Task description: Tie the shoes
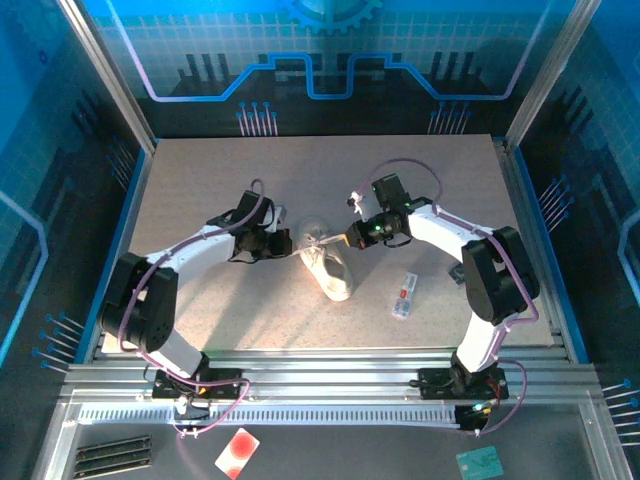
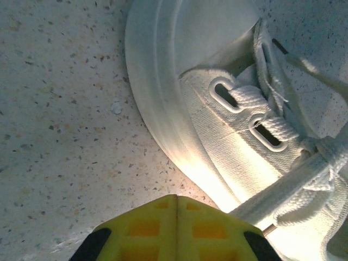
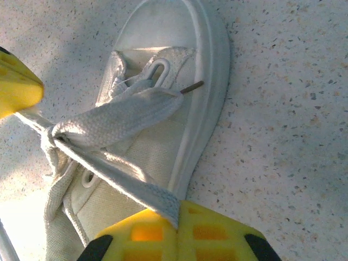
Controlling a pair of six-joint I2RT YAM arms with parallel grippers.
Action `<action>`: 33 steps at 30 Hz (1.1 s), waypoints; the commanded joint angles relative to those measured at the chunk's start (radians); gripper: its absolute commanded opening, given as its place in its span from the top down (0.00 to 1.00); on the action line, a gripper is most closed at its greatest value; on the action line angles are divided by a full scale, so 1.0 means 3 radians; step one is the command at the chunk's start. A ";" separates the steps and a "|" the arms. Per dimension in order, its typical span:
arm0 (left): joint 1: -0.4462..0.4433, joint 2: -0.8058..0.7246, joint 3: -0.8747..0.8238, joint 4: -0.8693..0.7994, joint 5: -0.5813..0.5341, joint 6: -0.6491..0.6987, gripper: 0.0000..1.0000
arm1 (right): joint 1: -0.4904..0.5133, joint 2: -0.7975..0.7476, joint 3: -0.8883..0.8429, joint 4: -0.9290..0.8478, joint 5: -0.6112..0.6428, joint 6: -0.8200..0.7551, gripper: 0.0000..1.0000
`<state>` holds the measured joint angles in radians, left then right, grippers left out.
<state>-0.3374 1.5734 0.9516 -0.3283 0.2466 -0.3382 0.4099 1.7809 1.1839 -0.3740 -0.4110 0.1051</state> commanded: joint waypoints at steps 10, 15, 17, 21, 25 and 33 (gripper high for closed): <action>0.0020 -0.0135 -0.0153 -0.0333 -0.0379 0.0176 1.00 | -0.0180 0.0213 -0.0050 -0.0054 0.0078 -0.0028 1.00; 0.0021 -0.0151 -0.0240 -0.0327 -0.0407 0.0192 1.00 | -0.0219 0.0283 -0.0060 -0.0103 0.0147 0.0004 1.00; 0.0026 -0.0159 -0.0253 -0.0341 -0.0422 0.0200 1.00 | -0.0232 0.0287 -0.0055 -0.0125 0.0195 0.0011 1.00; 0.0043 -0.0192 -0.0273 -0.0371 -0.0448 0.0222 1.00 | -0.0261 0.0278 -0.0060 -0.0152 0.0291 0.0018 1.00; 0.0051 -0.0218 -0.0249 -0.0373 -0.0449 0.0237 1.00 | -0.0275 0.0279 -0.0095 -0.0171 0.0284 0.0023 1.00; 0.0075 -0.0347 -0.0120 -0.0222 -0.0169 0.0278 0.62 | -0.0265 -0.0037 -0.0294 -0.0064 -0.0112 0.0096 0.53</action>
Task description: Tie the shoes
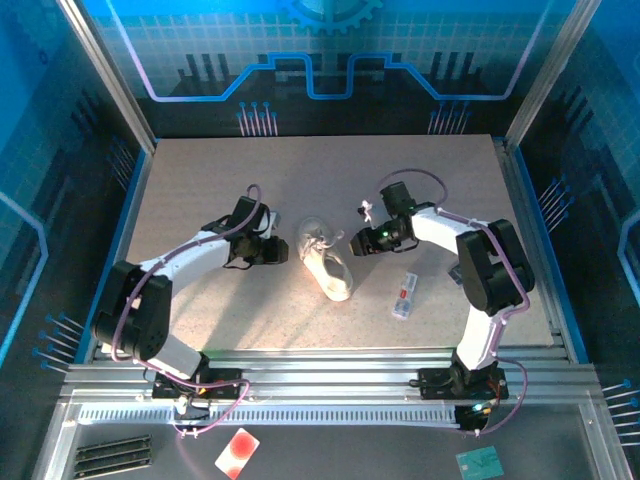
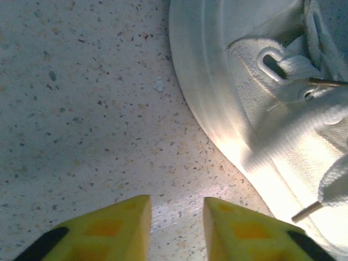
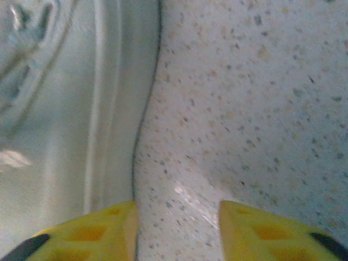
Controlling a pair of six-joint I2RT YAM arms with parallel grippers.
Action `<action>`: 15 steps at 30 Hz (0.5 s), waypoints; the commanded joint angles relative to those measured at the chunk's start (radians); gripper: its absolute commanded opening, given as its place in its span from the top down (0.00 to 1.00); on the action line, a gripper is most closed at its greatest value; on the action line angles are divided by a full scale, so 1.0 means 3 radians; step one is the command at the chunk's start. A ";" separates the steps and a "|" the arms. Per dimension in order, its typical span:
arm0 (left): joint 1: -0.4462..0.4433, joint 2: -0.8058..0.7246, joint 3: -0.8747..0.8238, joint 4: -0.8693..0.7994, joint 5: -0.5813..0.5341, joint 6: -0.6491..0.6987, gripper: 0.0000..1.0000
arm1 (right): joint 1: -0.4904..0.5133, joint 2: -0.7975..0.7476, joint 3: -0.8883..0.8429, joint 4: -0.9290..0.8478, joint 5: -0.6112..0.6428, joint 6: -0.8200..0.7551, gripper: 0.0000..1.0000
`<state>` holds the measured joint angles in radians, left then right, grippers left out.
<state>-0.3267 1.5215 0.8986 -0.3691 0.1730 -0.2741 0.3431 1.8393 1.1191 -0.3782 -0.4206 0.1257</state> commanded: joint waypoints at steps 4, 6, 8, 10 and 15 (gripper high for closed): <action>0.0087 -0.0401 -0.0002 0.0074 0.0169 0.0134 0.58 | -0.0043 -0.0496 -0.0239 -0.0120 -0.0121 0.0069 0.51; 0.0087 -0.0495 -0.0084 0.0203 0.0268 0.0269 0.58 | -0.0008 -0.0614 -0.0368 -0.0086 -0.0165 0.0150 0.51; 0.0086 -0.0576 -0.0215 0.0368 0.0407 0.0400 0.59 | 0.0084 -0.0696 -0.0514 0.0015 -0.0225 0.0261 0.52; 0.0075 -0.0636 -0.0340 0.0542 0.0574 0.0533 0.59 | 0.0226 -0.0715 -0.0606 0.0077 -0.0216 0.0343 0.52; -0.0059 -0.0621 -0.0472 0.0753 0.0659 0.0789 0.60 | 0.0554 -0.0567 -0.0748 0.0380 -0.0315 0.0620 0.56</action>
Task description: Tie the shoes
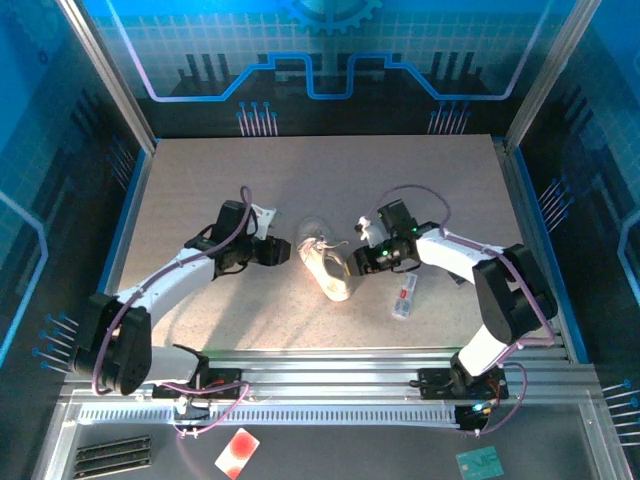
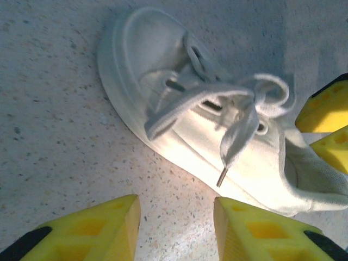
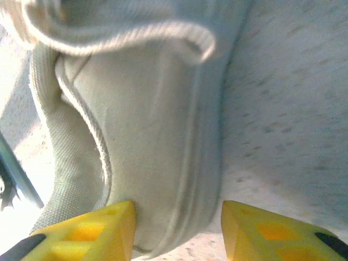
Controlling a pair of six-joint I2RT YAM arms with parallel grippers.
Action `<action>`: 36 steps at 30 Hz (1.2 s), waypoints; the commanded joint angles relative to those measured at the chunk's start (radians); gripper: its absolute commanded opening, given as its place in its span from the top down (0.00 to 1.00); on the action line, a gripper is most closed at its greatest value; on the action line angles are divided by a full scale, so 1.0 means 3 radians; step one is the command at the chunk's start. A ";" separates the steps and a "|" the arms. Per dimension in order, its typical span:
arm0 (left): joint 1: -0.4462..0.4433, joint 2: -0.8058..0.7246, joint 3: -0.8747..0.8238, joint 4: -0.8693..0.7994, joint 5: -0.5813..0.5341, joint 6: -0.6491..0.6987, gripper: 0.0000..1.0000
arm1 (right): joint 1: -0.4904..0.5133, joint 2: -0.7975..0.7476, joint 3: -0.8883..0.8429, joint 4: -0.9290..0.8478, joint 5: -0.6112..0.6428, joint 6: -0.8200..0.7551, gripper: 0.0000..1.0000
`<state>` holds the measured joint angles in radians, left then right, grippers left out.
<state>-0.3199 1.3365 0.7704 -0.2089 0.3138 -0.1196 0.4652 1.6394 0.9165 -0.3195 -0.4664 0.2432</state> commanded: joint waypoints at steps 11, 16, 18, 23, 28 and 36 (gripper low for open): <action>-0.0204 0.0062 0.0134 0.0129 0.0041 0.0569 0.60 | 0.0058 -0.0424 0.0413 -0.0668 0.0162 0.0003 0.51; -0.0207 0.0049 0.0172 0.0106 0.0179 0.1141 0.59 | -0.0078 -0.0287 0.0900 -0.0801 0.0321 0.0156 0.46; -0.0207 0.0096 0.0222 0.0066 0.0197 0.1346 0.59 | -0.0037 -0.0121 0.1071 -0.0720 0.0375 0.0335 0.45; -0.0207 0.0307 0.0385 -0.0048 0.0155 0.1577 0.59 | 0.0189 0.0389 0.1627 -0.0792 0.0489 0.0544 0.45; -0.0207 0.0457 0.0382 0.0064 0.0217 0.1639 0.59 | 0.0367 0.0827 0.1989 -0.0997 0.0555 0.0542 0.44; -0.0208 0.0544 0.0371 0.0143 0.0205 0.1696 0.59 | 0.0428 0.1029 0.2161 -0.1422 0.1081 0.0339 0.44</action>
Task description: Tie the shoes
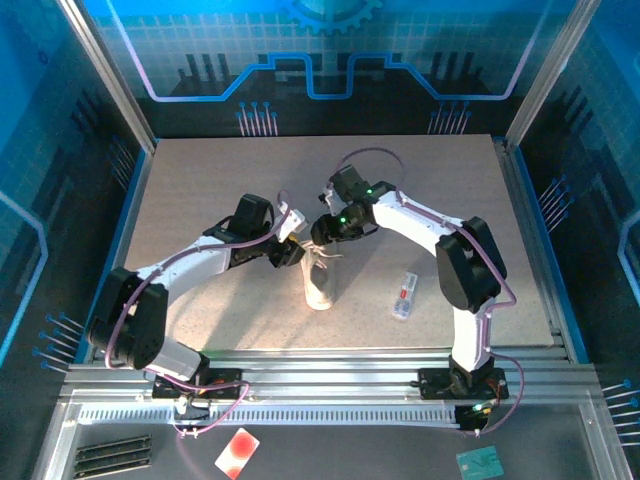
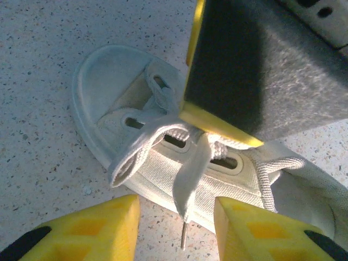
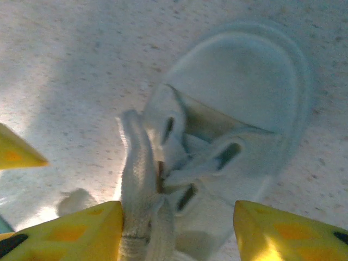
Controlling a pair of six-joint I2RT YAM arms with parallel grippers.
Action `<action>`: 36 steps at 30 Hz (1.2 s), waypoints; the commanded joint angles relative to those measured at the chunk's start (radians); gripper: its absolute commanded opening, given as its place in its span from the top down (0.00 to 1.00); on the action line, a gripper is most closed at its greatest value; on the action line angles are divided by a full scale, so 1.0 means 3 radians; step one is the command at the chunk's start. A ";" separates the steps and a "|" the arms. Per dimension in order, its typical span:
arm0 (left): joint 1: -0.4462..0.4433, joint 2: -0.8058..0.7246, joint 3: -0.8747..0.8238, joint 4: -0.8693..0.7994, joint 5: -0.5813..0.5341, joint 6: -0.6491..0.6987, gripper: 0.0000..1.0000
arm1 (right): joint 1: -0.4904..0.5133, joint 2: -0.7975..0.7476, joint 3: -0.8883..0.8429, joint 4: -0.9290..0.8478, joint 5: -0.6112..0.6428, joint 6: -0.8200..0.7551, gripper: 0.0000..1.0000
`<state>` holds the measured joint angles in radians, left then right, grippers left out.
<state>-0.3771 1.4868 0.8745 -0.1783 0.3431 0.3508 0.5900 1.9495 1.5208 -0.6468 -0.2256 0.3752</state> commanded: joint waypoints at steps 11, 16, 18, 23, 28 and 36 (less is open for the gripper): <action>-0.0016 -0.0023 0.0006 -0.0011 0.0165 0.0458 0.59 | -0.0009 -0.0733 -0.0366 -0.0593 0.0737 -0.0113 0.43; -0.0014 -0.0076 0.0093 -0.0138 0.0331 0.0979 0.57 | -0.0043 -0.1071 -0.0727 -0.0128 0.0510 0.0046 0.43; -0.0009 -0.0087 0.0135 -0.0156 0.0317 0.1082 0.57 | -0.0069 -0.1036 -0.0715 -0.0003 0.0403 0.0106 0.43; -0.0010 -0.0104 0.0237 -0.0173 0.0284 0.1357 0.56 | -0.0074 -0.0609 -0.0339 -0.0038 0.0133 0.0122 0.44; -0.0011 0.0097 0.0541 -0.0496 0.0343 0.1663 0.56 | -0.0098 -0.0225 -0.0121 0.0036 0.0003 0.0120 0.46; -0.0011 0.0247 0.0561 -0.0439 0.0336 0.1636 0.58 | -0.0146 0.0507 0.0777 -0.0109 -0.0647 0.0123 0.58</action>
<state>-0.3771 1.5505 1.0462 -0.2871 0.4168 0.8185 0.5426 2.0647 1.6691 -0.6537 -0.3084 0.4126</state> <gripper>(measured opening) 0.425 0.442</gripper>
